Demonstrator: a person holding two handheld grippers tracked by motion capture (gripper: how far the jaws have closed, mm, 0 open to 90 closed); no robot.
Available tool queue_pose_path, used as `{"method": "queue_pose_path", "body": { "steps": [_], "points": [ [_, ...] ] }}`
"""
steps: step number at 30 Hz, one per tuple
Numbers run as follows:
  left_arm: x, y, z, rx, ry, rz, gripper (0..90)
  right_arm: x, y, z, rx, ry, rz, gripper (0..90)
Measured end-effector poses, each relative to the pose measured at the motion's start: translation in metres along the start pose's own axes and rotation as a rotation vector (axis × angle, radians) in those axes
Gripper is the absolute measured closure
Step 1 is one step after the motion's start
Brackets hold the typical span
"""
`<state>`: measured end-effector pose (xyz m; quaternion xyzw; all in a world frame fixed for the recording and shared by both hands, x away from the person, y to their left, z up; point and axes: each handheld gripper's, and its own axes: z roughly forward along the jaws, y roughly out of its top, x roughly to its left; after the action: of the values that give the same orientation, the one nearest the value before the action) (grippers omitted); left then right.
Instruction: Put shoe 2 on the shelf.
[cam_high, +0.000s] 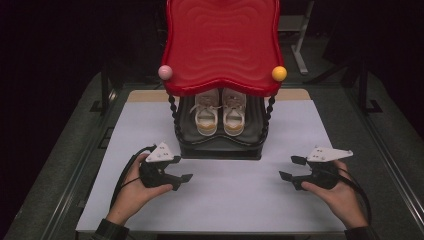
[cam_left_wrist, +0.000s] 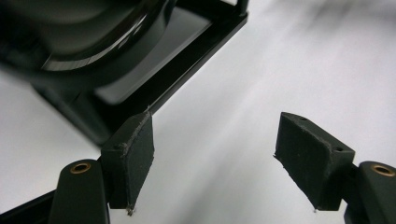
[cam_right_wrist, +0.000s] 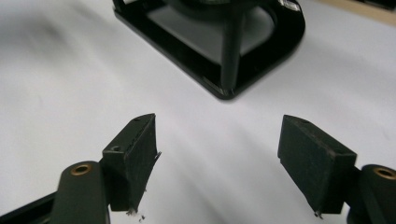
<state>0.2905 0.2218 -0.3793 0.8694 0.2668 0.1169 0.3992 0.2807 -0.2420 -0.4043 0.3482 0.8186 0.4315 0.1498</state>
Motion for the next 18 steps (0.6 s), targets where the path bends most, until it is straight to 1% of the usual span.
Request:
{"method": "queue_pose_path", "body": {
  "steps": [2,4,10,11,12,16,18],
  "points": [
    [0.002,-0.009,-0.003,0.009,0.011,-0.013,26.7,0.0,-0.006,-0.001,0.021,-0.007,0.009,26.4],
    [0.004,-0.021,-0.007,0.024,0.029,-0.024,25.9,-0.001,-0.015,-0.002,0.041,-0.018,0.019,26.4],
    [0.011,-0.053,-0.015,0.061,0.056,-0.074,23.8,-0.006,-0.037,-0.008,0.095,-0.05,0.047,25.5],
    [0.012,-0.059,-0.016,0.071,0.064,-0.08,23.2,-0.006,-0.04,-0.009,0.101,-0.054,0.052,25.2],
    [0.013,-0.065,-0.017,0.083,0.082,-0.079,23.0,-0.007,-0.043,-0.01,0.111,-0.059,0.057,24.7],
    [0.016,-0.082,-0.021,0.105,0.108,-0.092,21.5,-0.011,-0.057,-0.014,0.143,-0.081,0.076,24.0],
    [0.019,-0.091,-0.023,0.113,0.116,-0.115,21.3,-0.012,-0.063,-0.015,0.161,-0.093,0.08,23.4]
  ]
}}
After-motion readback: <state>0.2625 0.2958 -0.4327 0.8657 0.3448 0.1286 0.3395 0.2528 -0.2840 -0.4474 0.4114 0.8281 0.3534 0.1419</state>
